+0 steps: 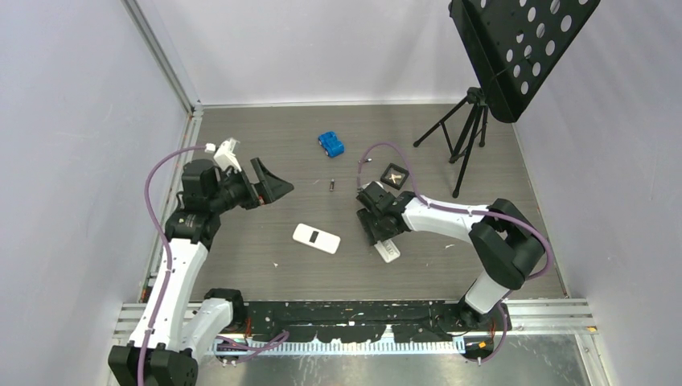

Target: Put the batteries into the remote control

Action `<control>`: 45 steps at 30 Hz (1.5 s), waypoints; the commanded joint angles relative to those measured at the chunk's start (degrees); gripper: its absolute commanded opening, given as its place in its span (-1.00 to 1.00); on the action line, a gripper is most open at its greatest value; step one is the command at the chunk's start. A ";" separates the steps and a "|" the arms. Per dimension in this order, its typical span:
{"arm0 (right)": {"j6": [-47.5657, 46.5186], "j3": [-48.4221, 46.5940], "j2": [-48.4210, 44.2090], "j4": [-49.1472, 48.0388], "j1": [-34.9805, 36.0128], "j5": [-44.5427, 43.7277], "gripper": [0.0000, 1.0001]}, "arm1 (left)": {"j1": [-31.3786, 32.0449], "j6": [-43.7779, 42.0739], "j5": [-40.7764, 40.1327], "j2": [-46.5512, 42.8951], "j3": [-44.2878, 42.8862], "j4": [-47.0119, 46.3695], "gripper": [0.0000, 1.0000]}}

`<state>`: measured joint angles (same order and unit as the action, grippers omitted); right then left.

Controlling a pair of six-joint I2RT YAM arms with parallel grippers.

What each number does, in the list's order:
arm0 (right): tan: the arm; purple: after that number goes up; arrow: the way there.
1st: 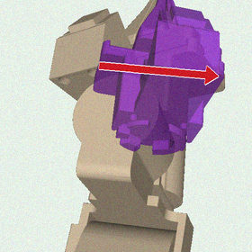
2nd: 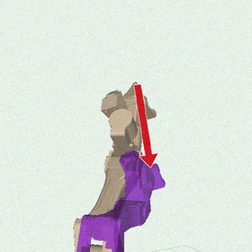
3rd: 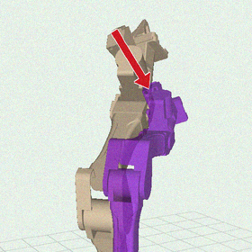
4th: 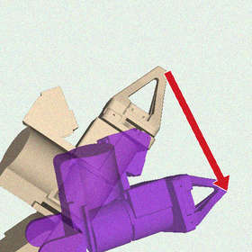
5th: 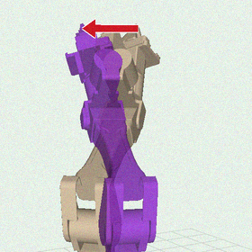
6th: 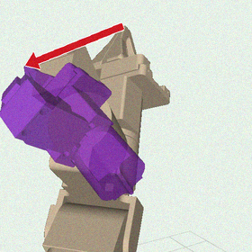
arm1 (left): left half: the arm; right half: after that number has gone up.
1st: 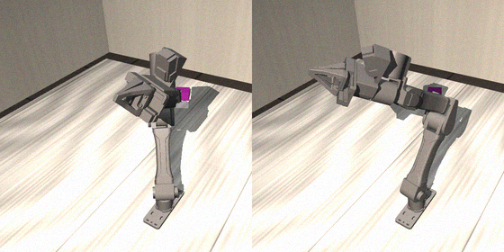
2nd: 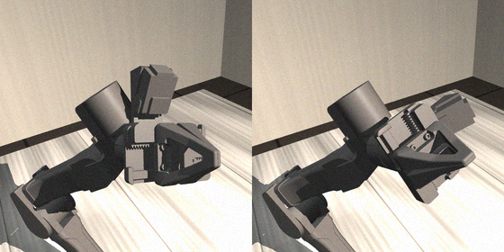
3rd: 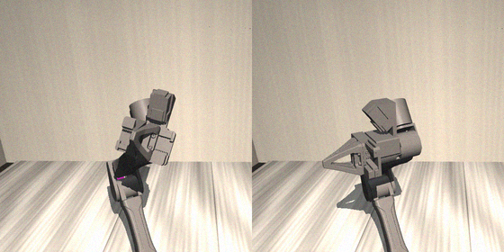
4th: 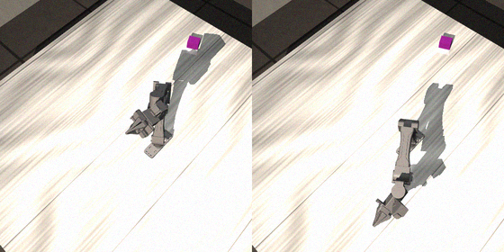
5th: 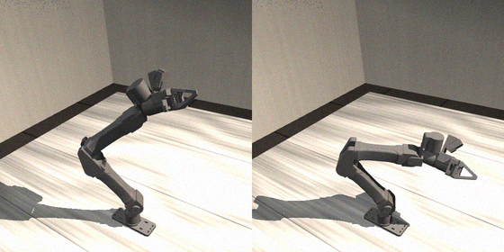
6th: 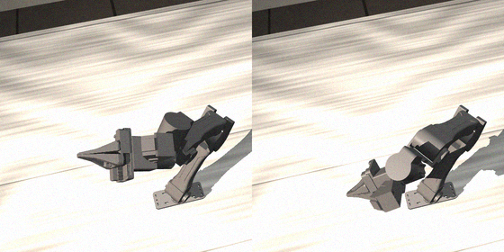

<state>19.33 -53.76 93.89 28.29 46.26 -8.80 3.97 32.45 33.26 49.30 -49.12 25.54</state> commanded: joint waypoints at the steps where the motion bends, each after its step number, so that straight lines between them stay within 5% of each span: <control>1: 0.54 -0.59 -0.03 -2.40 -0.03 1.01 -0.18 | 1.01 7.49 5.72 2.03 3.05 -9.26 0.98; 12: -4.60 4.34 -15.52 -19.98 3.68 6.70 -0.32 | 14.59 19.59 8.84 18.93 7.54 -22.84 0.75; 22: -8.07 4.97 -19.76 -22.92 5.98 13.89 -0.35 | 17.28 25.85 16.01 26.12 7.29 -31.41 0.69; 37: -9.48 3.13 -18.97 -22.29 6.30 16.55 -0.36 | 21.09 25.72 20.69 31.64 6.23 -30.17 -0.32; 42: -9.22 3.37 -18.74 -22.69 6.30 15.29 -0.34 | 22.02 26.69 22.44 33.10 6.42 -34.02 -1.00; 45: -7.20 3.84 -18.63 -21.92 6.25 10.92 0.12 | 22.05 26.91 21.10 32.93 7.32 -37.90 -1.00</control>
<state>11.00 -48.31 76.09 9.89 52.03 6.46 24.80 57.41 52.58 82.43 -41.21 -5.48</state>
